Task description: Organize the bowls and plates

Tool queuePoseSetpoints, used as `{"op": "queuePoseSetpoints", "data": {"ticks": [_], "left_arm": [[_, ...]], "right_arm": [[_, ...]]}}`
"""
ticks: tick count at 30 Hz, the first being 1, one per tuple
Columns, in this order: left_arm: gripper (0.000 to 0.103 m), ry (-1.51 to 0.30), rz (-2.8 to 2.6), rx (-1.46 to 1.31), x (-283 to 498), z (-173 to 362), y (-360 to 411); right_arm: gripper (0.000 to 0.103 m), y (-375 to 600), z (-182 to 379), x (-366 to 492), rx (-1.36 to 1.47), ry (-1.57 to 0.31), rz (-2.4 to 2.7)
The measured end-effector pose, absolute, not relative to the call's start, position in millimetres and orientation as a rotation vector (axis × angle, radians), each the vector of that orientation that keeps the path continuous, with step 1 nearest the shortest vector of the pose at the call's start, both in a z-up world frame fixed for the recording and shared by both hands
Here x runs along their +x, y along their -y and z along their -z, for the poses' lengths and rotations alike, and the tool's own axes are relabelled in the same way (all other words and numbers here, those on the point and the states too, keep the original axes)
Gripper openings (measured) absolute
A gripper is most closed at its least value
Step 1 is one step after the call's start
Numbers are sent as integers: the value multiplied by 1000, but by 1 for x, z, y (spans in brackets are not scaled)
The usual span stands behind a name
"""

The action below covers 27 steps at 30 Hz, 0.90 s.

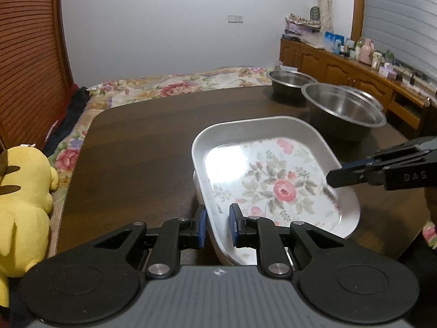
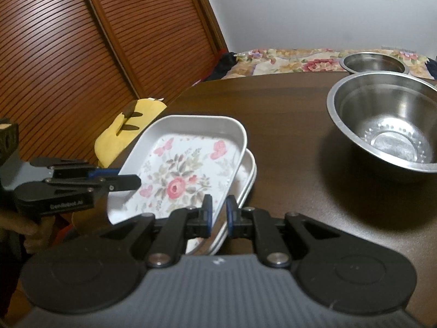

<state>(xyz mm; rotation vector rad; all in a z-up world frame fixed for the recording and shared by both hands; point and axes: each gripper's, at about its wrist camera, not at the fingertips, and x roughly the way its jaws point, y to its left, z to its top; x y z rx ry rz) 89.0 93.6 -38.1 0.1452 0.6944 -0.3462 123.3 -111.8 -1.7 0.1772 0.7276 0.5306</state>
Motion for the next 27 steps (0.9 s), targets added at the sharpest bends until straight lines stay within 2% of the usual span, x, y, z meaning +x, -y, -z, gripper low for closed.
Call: {"op": "queuePoseSetpoints", "data": {"ticks": [7,23,27], "left_arm": [[19,-702,315,168,91,50,-94],[19,-678,285,141,89,47,-96],[25,-658,270,111,89,43,-99]], "right_arm": [[19,107,6,110,165,-670,-509],[20,105,17,101,147,-605,-476],[20,111,13,99,161,-585,-477]]}}
